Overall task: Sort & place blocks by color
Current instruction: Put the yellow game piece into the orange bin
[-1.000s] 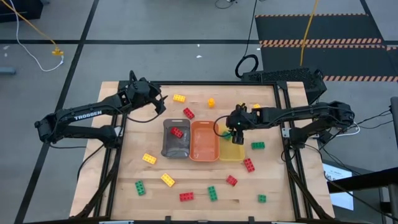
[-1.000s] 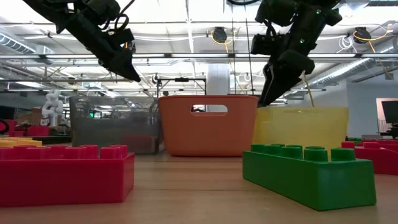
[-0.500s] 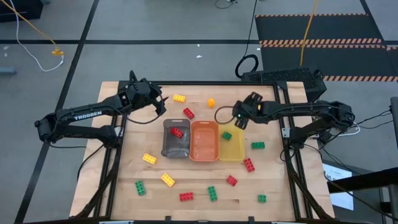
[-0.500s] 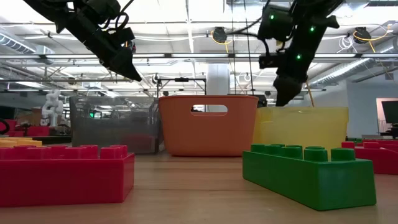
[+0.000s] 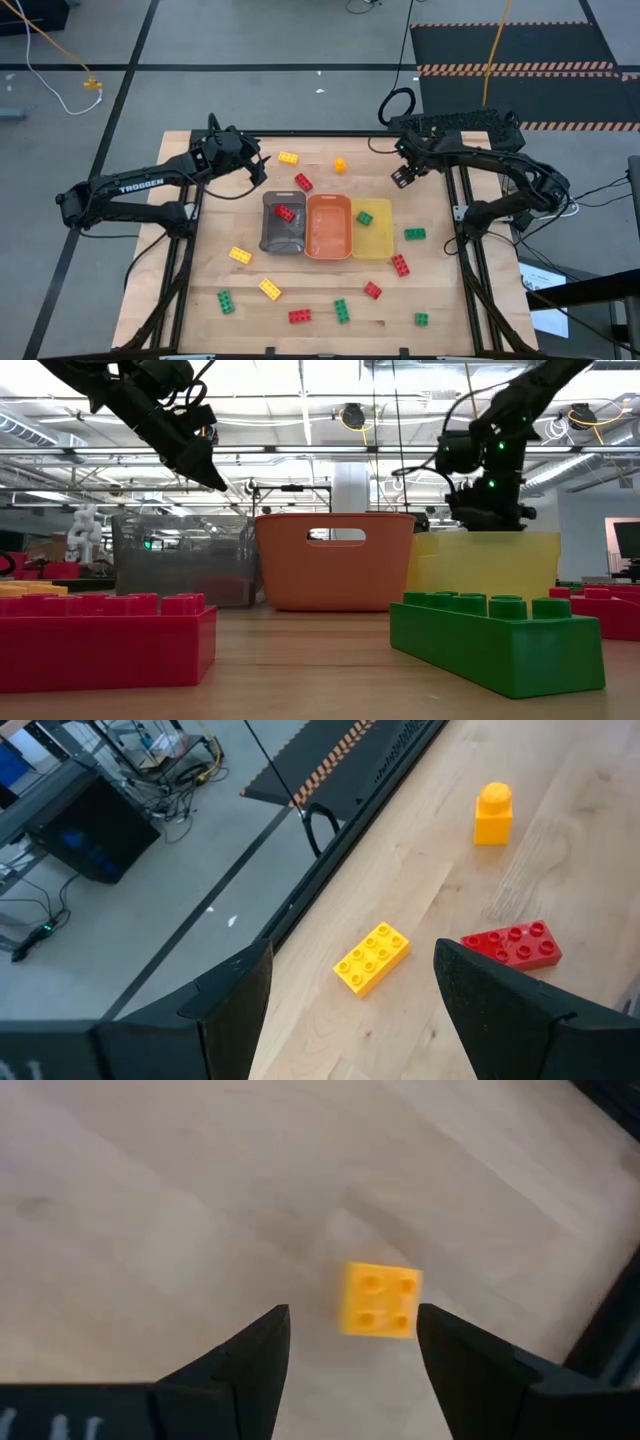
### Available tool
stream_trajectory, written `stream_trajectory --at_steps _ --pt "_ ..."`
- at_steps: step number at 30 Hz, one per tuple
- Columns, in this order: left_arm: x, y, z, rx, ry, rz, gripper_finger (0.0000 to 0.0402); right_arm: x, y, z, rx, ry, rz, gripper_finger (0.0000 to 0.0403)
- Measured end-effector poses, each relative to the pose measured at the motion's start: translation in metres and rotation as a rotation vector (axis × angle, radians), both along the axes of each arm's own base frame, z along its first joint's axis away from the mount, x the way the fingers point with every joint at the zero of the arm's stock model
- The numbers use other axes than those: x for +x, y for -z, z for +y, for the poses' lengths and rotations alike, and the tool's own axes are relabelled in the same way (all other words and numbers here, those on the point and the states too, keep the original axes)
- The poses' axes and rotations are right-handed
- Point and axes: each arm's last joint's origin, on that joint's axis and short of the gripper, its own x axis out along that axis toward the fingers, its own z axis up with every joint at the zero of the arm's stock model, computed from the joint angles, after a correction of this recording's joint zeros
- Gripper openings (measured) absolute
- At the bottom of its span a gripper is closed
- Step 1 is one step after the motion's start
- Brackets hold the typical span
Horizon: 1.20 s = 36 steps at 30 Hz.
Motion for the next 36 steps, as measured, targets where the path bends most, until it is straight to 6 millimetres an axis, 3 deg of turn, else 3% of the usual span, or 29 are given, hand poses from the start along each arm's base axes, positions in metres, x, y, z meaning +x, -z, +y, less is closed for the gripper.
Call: stream_trajectory --at_steps 12,18,28,36 --pt "0.0 0.003 0.0 0.003 0.002 0.002 0.0278 -0.01 0.018 -0.003 -0.02 0.012 -0.011 0.0278" --pt "0.0 0.003 0.0 0.003 0.002 0.003 0.0278 -0.018 0.028 -0.006 -0.033 0.032 -0.018 0.0284" --pt "0.0 0.003 0.0 0.003 0.002 0.002 0.0278 -0.027 0.043 -0.01 -0.027 -0.017 -0.078 0.0248" --pt "0.0 0.003 0.0 0.003 0.001 0.001 0.0278 -0.034 0.05 -0.007 -0.015 -0.044 -0.051 0.0157"
